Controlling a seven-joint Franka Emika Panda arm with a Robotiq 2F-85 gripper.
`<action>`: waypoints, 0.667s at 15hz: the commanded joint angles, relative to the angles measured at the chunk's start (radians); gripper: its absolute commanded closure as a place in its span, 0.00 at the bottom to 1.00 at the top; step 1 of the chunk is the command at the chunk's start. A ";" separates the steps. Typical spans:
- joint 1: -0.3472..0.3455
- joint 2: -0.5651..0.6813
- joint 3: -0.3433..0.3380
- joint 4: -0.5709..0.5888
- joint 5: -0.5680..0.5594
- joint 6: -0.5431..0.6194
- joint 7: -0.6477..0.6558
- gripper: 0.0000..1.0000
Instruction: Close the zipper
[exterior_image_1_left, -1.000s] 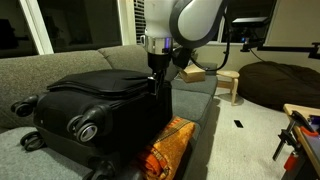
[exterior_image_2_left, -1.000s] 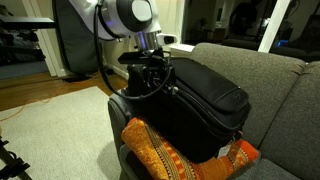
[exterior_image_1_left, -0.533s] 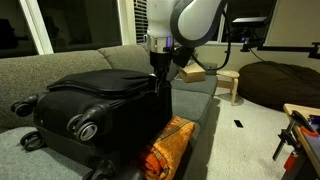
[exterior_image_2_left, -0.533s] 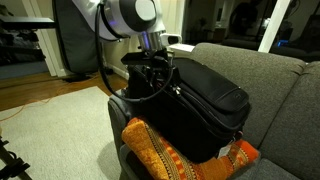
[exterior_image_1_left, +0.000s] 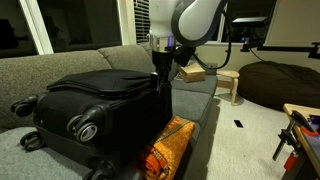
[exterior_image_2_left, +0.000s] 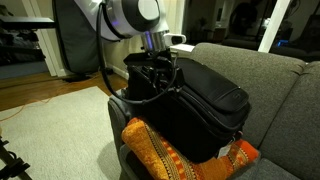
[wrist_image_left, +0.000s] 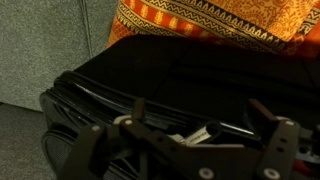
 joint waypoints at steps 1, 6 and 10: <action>-0.001 -0.005 -0.004 -0.004 -0.018 0.000 0.031 0.00; -0.001 -0.006 -0.005 -0.010 -0.023 0.030 0.033 0.00; 0.004 -0.015 -0.010 -0.014 -0.031 0.035 0.037 0.00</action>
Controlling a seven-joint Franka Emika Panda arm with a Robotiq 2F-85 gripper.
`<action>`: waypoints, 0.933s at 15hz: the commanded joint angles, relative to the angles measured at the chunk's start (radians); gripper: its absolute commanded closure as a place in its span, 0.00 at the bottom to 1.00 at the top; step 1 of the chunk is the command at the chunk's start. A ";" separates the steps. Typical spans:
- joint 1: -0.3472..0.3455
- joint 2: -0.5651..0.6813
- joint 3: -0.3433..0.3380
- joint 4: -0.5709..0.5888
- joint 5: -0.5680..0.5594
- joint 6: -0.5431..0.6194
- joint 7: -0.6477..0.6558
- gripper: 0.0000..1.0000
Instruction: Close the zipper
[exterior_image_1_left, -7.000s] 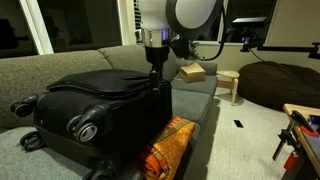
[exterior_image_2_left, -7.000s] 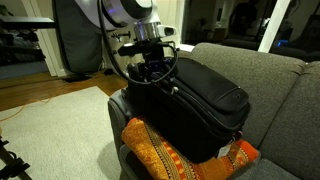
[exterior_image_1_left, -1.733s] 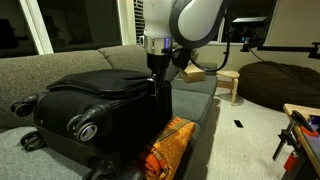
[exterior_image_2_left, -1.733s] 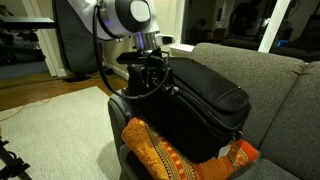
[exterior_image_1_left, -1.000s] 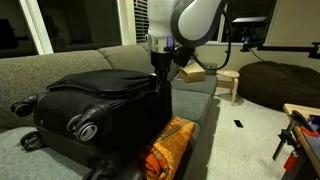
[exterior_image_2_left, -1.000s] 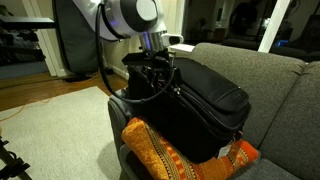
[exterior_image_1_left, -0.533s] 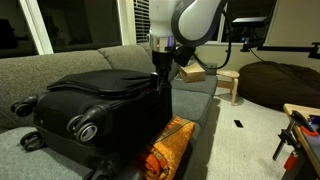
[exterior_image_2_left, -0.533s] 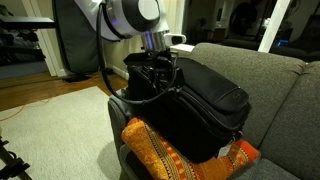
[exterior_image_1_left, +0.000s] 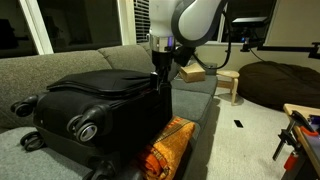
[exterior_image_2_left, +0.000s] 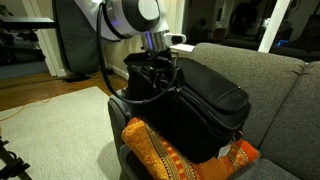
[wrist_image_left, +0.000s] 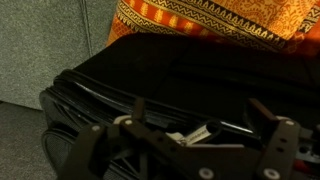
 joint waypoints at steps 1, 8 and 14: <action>0.004 -0.016 -0.011 -0.015 -0.031 0.028 0.038 0.00; 0.018 -0.023 -0.028 -0.019 -0.054 0.048 0.079 0.02; 0.036 -0.022 -0.033 -0.019 -0.069 0.049 0.115 0.51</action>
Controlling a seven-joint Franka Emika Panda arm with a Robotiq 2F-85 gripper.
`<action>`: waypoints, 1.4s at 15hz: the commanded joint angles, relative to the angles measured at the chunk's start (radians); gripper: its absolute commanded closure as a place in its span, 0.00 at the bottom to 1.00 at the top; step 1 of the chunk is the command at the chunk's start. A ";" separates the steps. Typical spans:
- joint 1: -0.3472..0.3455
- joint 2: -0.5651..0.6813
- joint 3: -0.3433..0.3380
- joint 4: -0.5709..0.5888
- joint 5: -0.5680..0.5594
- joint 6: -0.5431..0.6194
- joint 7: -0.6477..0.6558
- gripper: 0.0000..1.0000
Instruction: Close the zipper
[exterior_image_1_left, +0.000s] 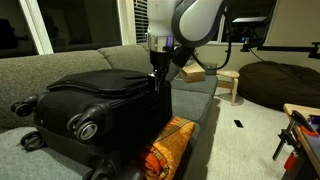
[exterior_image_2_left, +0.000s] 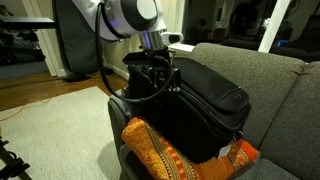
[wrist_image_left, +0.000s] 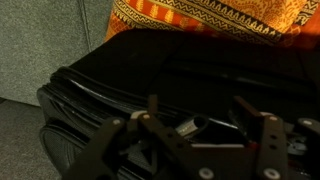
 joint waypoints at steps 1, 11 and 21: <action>0.018 -0.020 -0.027 -0.019 -0.043 0.035 0.062 0.58; 0.024 -0.020 -0.056 -0.008 -0.041 0.027 0.132 0.27; 0.032 -0.029 -0.069 -0.024 -0.031 0.034 0.211 0.00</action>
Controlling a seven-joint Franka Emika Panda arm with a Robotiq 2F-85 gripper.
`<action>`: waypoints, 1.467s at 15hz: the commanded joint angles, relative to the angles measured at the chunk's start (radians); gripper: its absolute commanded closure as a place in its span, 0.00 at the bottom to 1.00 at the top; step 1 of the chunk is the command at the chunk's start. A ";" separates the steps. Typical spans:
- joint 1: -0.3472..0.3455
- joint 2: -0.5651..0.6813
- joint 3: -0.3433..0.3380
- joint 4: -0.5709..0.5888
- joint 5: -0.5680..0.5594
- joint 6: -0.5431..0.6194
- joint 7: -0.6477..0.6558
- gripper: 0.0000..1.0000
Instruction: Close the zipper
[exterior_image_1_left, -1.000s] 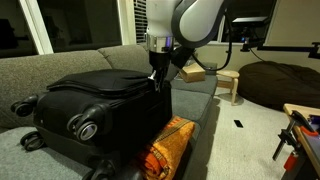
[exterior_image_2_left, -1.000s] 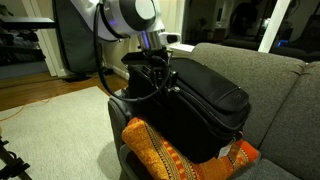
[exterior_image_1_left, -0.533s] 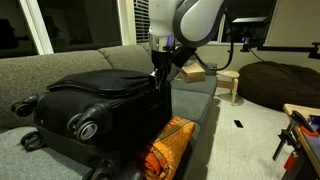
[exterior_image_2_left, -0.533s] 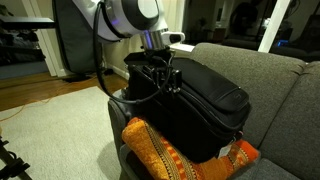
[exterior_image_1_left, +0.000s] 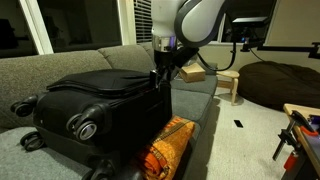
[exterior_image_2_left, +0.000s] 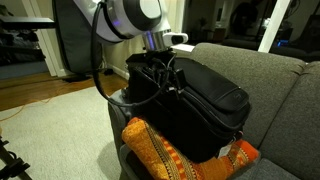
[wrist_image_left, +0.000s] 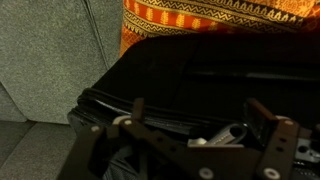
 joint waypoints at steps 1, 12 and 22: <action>0.019 -0.029 -0.019 -0.017 -0.025 0.035 0.066 0.00; 0.009 -0.039 -0.031 -0.009 -0.022 0.031 0.095 0.00; 0.024 -0.049 -0.046 -0.018 -0.041 0.030 0.134 0.00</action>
